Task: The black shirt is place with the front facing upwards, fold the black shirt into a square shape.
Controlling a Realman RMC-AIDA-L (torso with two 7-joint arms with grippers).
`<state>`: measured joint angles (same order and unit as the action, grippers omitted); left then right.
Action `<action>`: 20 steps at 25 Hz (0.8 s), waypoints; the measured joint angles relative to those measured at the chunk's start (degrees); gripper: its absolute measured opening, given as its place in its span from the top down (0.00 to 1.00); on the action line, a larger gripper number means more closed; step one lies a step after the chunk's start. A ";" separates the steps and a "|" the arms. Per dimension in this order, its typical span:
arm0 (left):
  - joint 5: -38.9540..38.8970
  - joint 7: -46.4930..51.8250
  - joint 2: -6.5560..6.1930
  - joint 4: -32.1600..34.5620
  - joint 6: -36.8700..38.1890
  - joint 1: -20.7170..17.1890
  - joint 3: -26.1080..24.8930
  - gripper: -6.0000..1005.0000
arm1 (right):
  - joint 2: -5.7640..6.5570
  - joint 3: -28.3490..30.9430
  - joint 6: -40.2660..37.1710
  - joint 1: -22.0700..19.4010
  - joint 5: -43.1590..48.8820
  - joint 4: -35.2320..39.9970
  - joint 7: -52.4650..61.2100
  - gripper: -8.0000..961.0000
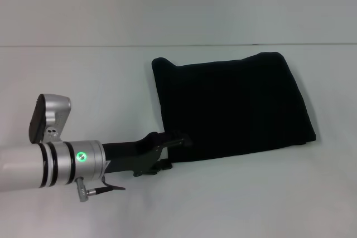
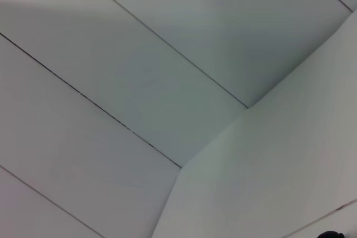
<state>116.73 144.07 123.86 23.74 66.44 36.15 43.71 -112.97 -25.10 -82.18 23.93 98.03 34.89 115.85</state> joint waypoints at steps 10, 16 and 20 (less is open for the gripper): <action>0.08 -0.32 0.04 0.10 -0.75 0.02 0.07 0.22 | 0.00 0.42 -0.13 -0.26 -0.62 -0.13 0.04 0.02; 0.25 -0.49 0.03 -0.01 -1.03 0.27 0.64 0.33 | -0.05 0.50 -0.43 -0.02 -0.62 -0.30 0.19 0.02; 0.31 -0.77 0.05 0.17 -0.97 0.05 1.24 0.42 | 0.14 0.50 -0.44 0.28 -0.62 -1.15 0.08 0.02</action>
<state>117.04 143.29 123.91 23.91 65.47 36.20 44.95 -112.83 -24.61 -82.62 24.21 97.41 33.75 115.93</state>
